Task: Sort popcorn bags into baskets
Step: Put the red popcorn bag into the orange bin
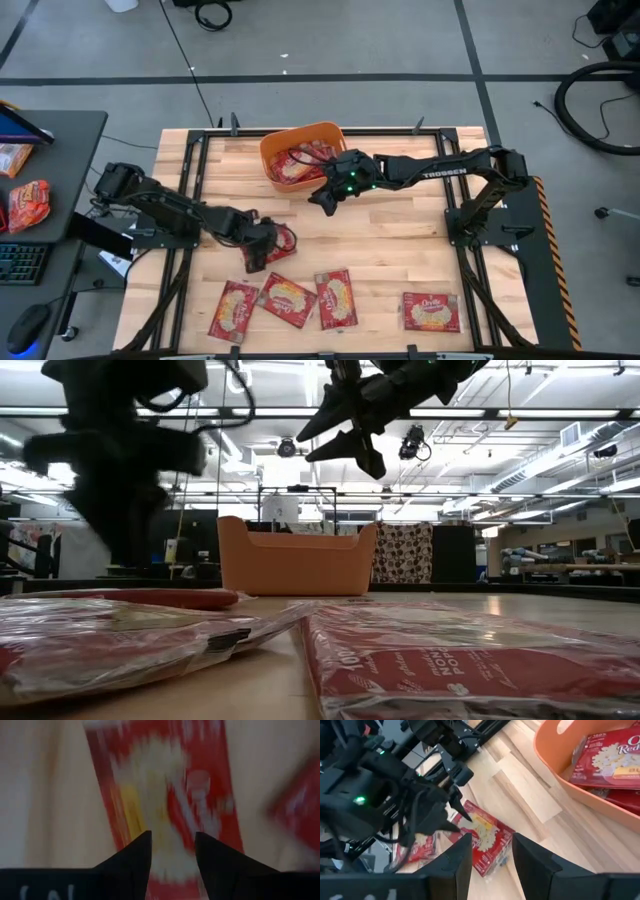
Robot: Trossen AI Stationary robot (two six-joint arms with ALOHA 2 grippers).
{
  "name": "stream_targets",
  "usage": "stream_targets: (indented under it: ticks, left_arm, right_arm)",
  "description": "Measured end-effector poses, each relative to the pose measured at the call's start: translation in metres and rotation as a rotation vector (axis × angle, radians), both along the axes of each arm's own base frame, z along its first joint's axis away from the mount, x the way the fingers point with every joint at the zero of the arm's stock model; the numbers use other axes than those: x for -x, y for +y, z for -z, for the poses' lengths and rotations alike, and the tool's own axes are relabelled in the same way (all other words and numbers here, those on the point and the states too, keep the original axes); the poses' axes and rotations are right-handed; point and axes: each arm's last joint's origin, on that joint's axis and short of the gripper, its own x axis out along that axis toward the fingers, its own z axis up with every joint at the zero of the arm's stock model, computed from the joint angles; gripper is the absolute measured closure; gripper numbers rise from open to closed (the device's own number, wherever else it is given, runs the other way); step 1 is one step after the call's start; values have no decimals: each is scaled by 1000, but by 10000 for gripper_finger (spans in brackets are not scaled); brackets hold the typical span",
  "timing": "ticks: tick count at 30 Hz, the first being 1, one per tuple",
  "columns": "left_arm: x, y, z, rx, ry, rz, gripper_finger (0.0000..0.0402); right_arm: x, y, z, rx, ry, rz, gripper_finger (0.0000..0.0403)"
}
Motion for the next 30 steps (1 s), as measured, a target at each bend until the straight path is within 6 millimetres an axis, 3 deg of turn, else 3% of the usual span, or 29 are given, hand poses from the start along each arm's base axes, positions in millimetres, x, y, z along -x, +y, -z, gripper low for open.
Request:
stream_targets:
  ticks: [6,12,16,21,25,30]
  left_arm:
    - [21,-2,24,236,179,3,246]
    - [31,4,39,87,135,-80,246]
    - [15,7,37,-20,-70,-68,246]
    - [-17,13,22,65,-408,-171,246]
    - [-25,23,14,105,-435,-233,246]
    - [-30,28,4,95,-396,-167,246]
  right_arm:
    - [0,-1,0,26,-4,42,259]
    - [-1,-2,-1,31,-8,58,259]
    - [-1,-1,-1,42,-12,52,259]
    - [1,-2,2,110,28,62,259]
    - [4,1,8,139,90,3,258]
    - [11,20,17,233,215,-111,250]
